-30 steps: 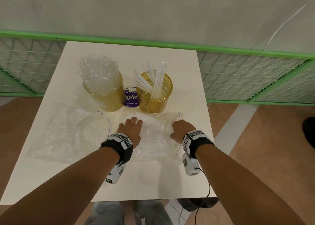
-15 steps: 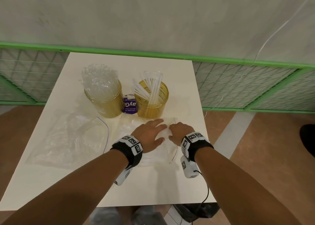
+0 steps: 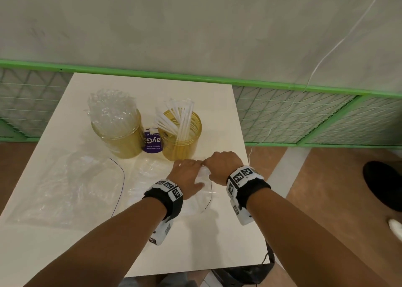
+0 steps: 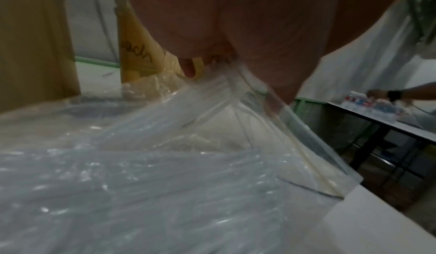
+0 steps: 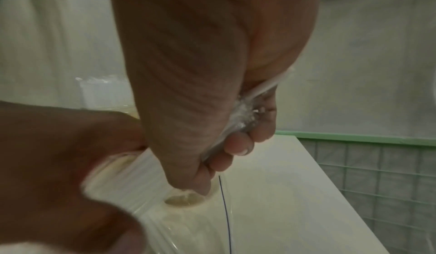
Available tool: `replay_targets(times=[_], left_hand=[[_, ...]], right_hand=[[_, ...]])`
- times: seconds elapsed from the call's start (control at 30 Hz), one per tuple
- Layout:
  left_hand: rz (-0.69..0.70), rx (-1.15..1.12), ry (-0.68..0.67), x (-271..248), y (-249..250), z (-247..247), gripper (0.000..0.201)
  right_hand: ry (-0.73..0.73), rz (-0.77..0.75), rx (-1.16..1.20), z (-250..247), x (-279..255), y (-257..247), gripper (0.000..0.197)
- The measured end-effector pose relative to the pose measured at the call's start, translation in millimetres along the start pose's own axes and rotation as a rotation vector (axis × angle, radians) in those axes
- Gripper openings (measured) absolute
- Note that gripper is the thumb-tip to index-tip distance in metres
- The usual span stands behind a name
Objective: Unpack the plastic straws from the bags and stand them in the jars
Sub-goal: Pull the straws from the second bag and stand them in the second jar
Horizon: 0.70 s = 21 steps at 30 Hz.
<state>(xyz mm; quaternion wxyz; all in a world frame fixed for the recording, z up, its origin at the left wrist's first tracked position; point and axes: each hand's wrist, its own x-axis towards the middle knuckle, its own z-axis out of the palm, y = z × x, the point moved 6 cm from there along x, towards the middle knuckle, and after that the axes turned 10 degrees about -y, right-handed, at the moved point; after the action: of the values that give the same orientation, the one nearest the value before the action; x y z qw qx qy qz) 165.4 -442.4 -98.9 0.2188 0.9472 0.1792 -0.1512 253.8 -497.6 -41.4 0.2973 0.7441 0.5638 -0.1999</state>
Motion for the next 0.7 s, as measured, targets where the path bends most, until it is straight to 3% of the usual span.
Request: replay_targets(times=[0.1, 0.27, 0.4, 0.47, 0.57, 0.7], left_hand=[[-0.085, -0.023, 0.004, 7.2, -10.5, -1.3, 0.023], [-0.145, -0.14, 0.013, 3.4, -29.3, 5.2, 0.025], [-0.193, -0.296, 0.041, 1.2, -45.1, 5.5, 0.028], [-0.179, -0.392, 0.084, 0.9, -43.8, 0.8, 0.027], [-0.137, -0.471, 0.165, 1.7, -32.1, -11.2, 0.029], [-0.126, -0.459, 0.199, -1.4, -19.6, -23.7, 0.045]], right_hand=[[0.031, -0.065, 0.008, -5.4, -0.8, -8.2, 0.036], [0.226, -0.002, 0.201, -25.3, -9.1, 14.2, 0.07], [0.316, 0.15, 0.63, -28.3, -11.2, 53.9, 0.064], [0.319, 0.066, 0.899, -25.3, -7.4, 53.0, 0.062], [0.418, -0.099, 0.975, -35.1, -5.1, 29.1, 0.053], [0.453, -0.151, 1.137, -50.1, -1.9, 11.4, 0.04]])
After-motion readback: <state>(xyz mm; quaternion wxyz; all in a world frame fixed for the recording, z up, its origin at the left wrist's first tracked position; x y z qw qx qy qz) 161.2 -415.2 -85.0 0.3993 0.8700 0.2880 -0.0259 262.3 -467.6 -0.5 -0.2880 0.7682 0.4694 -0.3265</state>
